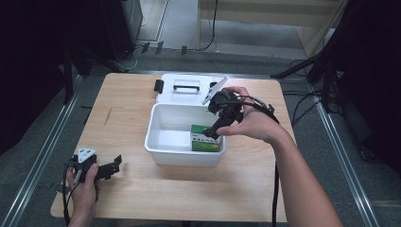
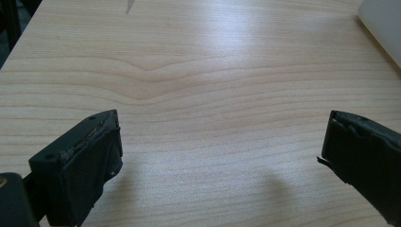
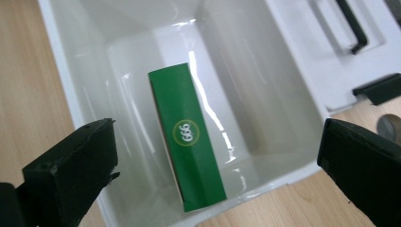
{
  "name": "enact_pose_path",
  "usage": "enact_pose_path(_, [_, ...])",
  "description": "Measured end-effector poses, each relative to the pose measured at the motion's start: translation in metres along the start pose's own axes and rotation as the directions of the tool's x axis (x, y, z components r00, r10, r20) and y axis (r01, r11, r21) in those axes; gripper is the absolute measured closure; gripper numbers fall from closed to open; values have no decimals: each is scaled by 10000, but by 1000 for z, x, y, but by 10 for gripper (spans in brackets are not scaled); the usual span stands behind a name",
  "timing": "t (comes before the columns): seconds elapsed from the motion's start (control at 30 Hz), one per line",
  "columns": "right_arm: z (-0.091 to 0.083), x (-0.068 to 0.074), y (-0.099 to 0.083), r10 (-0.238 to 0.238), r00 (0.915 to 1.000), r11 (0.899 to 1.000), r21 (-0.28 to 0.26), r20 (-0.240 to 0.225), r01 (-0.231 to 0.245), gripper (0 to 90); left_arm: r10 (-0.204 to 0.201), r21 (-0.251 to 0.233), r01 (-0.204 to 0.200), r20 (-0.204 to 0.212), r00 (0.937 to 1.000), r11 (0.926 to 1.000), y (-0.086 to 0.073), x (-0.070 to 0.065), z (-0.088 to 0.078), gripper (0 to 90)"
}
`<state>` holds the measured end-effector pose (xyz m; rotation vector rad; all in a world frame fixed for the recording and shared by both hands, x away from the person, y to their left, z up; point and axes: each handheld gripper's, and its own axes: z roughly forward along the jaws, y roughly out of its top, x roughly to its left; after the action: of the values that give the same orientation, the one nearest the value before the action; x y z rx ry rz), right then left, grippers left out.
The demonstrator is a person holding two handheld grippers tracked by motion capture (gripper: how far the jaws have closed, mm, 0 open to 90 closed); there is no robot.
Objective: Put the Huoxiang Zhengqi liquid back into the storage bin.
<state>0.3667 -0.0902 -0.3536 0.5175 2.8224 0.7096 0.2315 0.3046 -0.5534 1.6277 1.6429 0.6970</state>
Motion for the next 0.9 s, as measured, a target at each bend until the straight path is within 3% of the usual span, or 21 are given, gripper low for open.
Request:
enact_pose_path(0.23, [-12, 0, -1, 263, 9996, 9996, -121, 81, -262, 0, 7, 9, -7, -6, 10000, 10000, 0, 0, 0, 0])
enact_pose_path(0.3, [-17, -3, -3, 760, 9968, 9971, -28, 247, -759, 0, 10, 2, -10, -13, 10000, 10000, 0, 0, 0, 0])
enact_pose_path(0.43, [-25, -9, -8, 1726, 9834, 9847, 125, 564, -1736, 0, 19, 7, -19, -31, 10000, 10000, 0, 0, 0, 0])
enact_pose_path(0.53, [-32, -14, -14, 2270, 9705, 9739, -139, 815, -2266, 0, 19, 6, -19, -36, 10000, 10000, 0, -1, 0, 0])
enact_pose_path(0.57, [-32, -14, -14, 2270, 9705, 9739, -139, 815, -2266, 0, 19, 6, -19, -36, 10000, 10000, 0, -1, 0, 0])
enact_pose_path(0.6, [-33, -16, -16, 2417, 9663, 9704, -211, 890, -2407, 0, 21, 7, -21, -36, 10000, 10000, 0, -1, 0, 0])
enact_pose_path(0.63, [-37, -21, -22, 2748, 9555, 9615, -331, 1075, -2728, 0, 24, 6, -23, -36, 10000, 10000, 0, -1, 0, 0])
enact_pose_path(0.73, [-40, -27, -31, 3290, 9351, 9443, -587, 1316, -3239, 0, 26, 15, -25, -39, 10000, 10000, 0, -1, 0, 0])
enact_pose_path(0.77, [-40, -27, -31, 3290, 9351, 9443, -587, 1316, -3239, 0, 26, 15, -25, -39, 10000, 10000, 0, -1, 0, 0])
enact_pose_path(0.8, [-42, -30, -37, 3651, 9187, 9308, -765, 1503, -3574, 0, 45, 15, -45, -49, 10000, 10000, 0, -1, 0, 0])
enact_pose_path(0.9, [-44, -34, -46, 3987, 9016, 9168, -975, 1679, -3873, 0, 48, -11, -48, -55, 10000, 10000, 0, -1, 0, 0])
